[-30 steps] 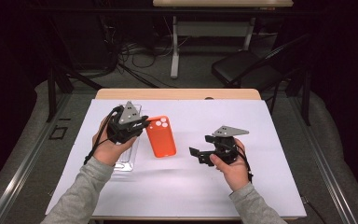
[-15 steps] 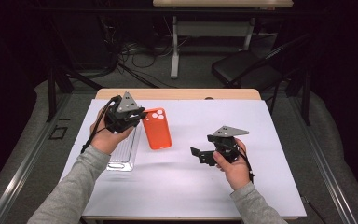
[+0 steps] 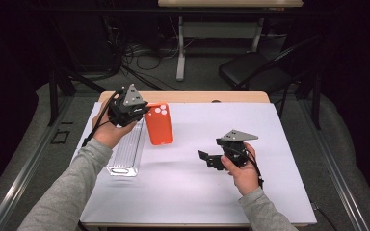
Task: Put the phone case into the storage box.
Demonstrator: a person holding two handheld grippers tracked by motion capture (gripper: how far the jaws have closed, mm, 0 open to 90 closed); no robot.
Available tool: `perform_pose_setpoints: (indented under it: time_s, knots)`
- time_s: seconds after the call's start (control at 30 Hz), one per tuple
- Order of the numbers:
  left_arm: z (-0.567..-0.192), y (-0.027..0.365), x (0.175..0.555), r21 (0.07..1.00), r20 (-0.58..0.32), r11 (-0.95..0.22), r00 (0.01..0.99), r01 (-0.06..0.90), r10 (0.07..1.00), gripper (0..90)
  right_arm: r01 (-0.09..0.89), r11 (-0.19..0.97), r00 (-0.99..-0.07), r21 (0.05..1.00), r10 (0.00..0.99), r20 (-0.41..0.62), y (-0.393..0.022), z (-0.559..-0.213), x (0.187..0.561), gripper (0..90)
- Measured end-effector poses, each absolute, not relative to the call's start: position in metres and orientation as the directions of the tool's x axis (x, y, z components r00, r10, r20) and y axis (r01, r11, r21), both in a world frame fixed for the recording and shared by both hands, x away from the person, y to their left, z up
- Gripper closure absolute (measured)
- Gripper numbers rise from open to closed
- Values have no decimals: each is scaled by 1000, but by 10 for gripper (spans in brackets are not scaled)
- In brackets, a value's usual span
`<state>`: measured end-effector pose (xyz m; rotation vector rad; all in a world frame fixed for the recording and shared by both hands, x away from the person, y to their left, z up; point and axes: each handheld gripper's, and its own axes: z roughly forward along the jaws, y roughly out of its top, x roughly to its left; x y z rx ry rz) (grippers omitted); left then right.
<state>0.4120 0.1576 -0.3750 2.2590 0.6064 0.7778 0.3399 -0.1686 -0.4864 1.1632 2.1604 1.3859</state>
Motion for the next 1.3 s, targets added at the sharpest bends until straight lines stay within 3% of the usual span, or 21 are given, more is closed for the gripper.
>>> perform_pose_setpoints:
  time_s: [0.47,1.3]
  knots:
    - [-373,168,430,692,413,-699,693,184,591,800,461,192,-607,866,781,150,-170,-489,341,155]
    - [-372,219,454,689,478,-692,583,213,656,800,462,192,-602,866,785,146,-171,-492,343,155]
